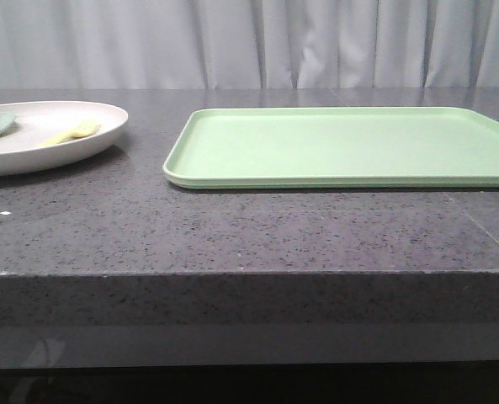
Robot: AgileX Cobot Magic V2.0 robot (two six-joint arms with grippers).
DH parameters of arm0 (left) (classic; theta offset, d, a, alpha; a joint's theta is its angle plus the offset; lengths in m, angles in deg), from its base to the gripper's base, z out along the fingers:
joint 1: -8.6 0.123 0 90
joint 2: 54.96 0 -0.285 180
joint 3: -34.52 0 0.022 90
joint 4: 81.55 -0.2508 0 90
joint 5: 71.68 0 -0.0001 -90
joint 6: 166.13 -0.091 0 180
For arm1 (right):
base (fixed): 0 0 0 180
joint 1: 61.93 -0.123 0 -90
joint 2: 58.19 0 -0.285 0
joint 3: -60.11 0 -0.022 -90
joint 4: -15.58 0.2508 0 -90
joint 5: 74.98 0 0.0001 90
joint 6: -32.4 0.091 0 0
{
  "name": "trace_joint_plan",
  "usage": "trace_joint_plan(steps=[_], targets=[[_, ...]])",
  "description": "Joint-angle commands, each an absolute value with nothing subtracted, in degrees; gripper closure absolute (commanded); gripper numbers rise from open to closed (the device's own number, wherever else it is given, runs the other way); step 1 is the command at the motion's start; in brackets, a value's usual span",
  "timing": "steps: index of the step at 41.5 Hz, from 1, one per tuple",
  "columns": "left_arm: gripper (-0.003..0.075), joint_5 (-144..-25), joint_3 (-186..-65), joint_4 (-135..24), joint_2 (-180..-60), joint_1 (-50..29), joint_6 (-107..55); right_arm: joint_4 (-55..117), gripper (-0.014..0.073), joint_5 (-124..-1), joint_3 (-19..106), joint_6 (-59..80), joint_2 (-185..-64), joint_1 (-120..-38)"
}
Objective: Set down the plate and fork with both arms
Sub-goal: 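Move the left gripper over the cream plate holding the spoon and fork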
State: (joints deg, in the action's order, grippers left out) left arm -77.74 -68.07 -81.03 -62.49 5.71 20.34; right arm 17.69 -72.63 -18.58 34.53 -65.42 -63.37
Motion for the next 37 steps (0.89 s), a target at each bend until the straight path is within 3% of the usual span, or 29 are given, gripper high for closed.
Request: trace_joint_plan(steps=[1, 28, 37], targets=[[0.0741, -73.3, -67.7, -80.6, -61.1, 5.8, 20.7, 17.0, 0.0662, -77.7, -18.4, 34.2, -64.4, -63.5], [0.0740, -69.5, -67.7, -80.9, -61.1, 5.8, 20.7, 17.0, 0.0662, -78.2, -18.2, 34.2, -64.4, -63.5], [0.0740, -65.1, -75.9, -80.7, -61.5, 5.7, 20.8, 17.0, 0.0662, -73.4, -9.1, 34.2, -64.4, -63.5]])
